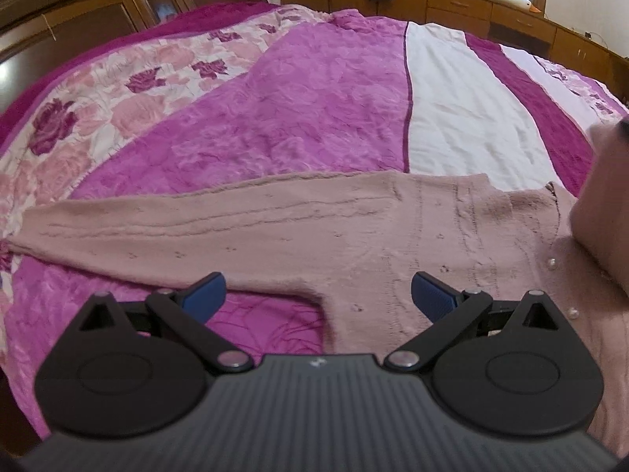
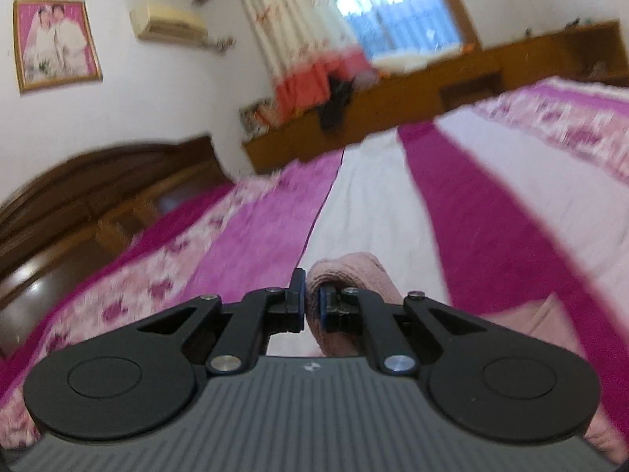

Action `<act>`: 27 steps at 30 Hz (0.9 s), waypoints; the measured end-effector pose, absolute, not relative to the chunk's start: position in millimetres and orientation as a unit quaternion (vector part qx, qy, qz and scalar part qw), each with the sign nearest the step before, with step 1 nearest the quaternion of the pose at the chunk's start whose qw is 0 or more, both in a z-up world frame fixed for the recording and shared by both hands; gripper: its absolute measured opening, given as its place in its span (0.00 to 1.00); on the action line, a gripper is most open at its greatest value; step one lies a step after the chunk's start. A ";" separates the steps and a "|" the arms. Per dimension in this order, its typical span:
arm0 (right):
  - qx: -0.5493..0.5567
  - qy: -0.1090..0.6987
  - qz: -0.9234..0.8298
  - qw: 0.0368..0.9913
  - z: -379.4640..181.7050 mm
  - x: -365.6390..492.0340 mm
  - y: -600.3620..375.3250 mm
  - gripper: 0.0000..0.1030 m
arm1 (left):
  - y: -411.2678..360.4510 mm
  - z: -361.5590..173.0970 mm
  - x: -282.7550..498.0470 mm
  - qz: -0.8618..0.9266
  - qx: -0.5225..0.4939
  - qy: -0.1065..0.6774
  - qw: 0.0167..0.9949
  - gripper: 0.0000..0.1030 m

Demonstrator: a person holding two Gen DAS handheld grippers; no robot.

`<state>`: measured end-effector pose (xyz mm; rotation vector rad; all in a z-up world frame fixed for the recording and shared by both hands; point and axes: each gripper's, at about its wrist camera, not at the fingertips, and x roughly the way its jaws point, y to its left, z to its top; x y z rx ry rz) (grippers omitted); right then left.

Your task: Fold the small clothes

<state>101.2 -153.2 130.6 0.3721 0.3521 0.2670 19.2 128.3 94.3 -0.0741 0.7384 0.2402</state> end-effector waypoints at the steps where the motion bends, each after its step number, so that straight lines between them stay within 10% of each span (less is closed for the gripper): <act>1: 0.177 0.186 0.135 0.957 119.0 100.7 -136.4 0.07 | 128.8 94.1 18.6 0.118 -0.033 0.358 0.926 0.99; 12: 0.174 0.342 0.187 0.904 -3.2 131.1 -83.4 0.11 | 123.5 85.6 27.1 0.096 -0.031 0.366 0.925 0.99; 18: 0.181 0.339 0.193 0.903 5.7 113.3 -94.5 0.66 | 108.2 86.9 32.9 0.075 -0.029 0.363 0.928 0.99; 27: 0.186 0.291 0.133 0.929 50.4 61.2 -184.0 0.70 | 59.7 93.3 47.8 0.010 -0.001 0.352 0.936 0.99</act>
